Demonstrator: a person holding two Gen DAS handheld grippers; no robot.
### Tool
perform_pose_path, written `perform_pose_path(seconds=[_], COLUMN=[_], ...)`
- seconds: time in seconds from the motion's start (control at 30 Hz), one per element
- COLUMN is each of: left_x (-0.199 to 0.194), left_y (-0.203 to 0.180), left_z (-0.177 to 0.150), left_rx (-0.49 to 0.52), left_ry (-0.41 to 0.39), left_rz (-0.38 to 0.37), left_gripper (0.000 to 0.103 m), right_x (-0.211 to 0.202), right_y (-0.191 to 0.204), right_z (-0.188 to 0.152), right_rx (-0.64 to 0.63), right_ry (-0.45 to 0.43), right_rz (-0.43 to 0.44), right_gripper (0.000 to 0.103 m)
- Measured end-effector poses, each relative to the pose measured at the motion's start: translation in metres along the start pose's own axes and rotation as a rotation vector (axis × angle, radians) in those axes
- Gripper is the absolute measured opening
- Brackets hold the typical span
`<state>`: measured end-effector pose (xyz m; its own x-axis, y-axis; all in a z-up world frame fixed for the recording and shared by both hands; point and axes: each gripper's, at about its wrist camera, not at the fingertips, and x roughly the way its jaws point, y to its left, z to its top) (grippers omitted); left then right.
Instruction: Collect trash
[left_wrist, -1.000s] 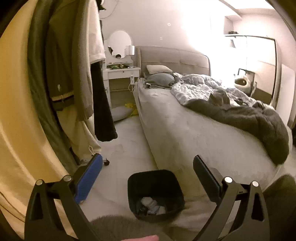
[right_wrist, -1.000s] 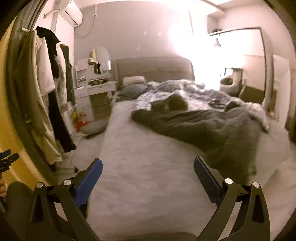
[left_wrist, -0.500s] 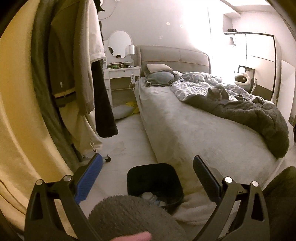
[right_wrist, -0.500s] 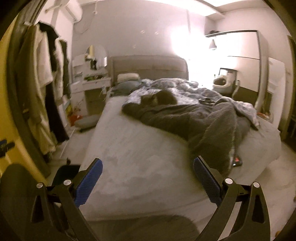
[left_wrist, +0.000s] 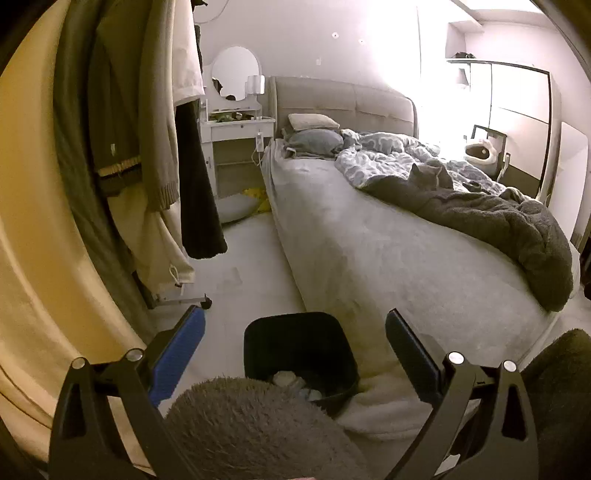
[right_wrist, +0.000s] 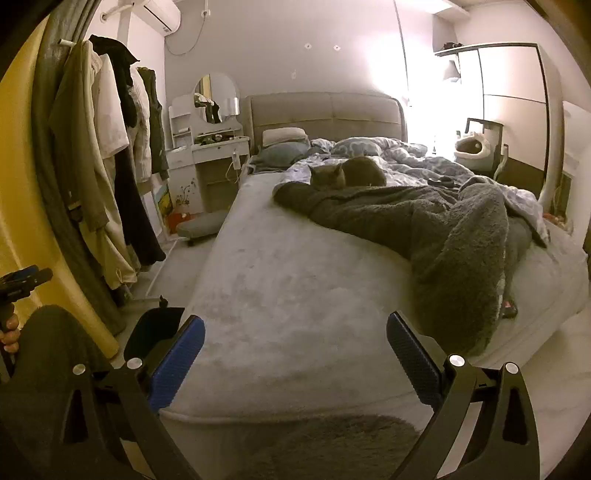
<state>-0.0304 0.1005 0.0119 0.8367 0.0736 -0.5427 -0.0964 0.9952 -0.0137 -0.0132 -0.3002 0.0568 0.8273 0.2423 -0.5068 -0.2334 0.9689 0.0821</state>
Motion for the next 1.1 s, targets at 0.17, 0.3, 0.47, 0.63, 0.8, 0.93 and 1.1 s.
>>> perform_pose_path(seconds=[0.17, 0.3, 0.47, 0.63, 0.8, 0.93, 1.1], left_x=[0.0018, 0.0027, 0.0041, 0.0037, 0.0045, 0.0045, 0.0045], left_y=[-0.0032, -0.0015, 0.0003, -0.0007, -0.0013, -0.0014, -0.0012], left_z=[-0.0002, 0.0, 0.0003, 0.0001, -0.001, -0.001, -0.0007], left_rx=[0.013, 0.005, 0.005, 0.004, 0.003, 0.003, 0.003], left_ry=[0.01, 0.015, 0.018, 0.02, 0.021, 0.021, 0.021], left_rz=[0.002, -0.007, -0.009, -0.01, -0.014, -0.014, -0.014], left_gripper=[0.1, 0.1, 0.1, 0.1, 0.1, 0.1, 0.1], right_x=[0.0014, 0.0021, 0.0027, 0.0022, 0.0013, 0.0014, 0.0013], right_y=[0.002, 0.0018, 0.0005, 0.0009, 0.0018, 0.0016, 0.0018], right_z=[0.0004, 0.0009, 0.001, -0.0002, -0.0007, -0.0007, -0.0012], right_rx=[-0.004, -0.006, -0.001, 0.005, 0.011, 0.013, 0.011], right_ry=[0.007, 0.01, 0.011, 0.011, 0.013, 0.014, 0.015], right_rz=[0.0, 0.001, 0.002, 0.003, 0.003, 0.004, 0.003], right_gripper=[0.1, 0.1, 0.1, 0.1, 0.1, 0.1, 0.1])
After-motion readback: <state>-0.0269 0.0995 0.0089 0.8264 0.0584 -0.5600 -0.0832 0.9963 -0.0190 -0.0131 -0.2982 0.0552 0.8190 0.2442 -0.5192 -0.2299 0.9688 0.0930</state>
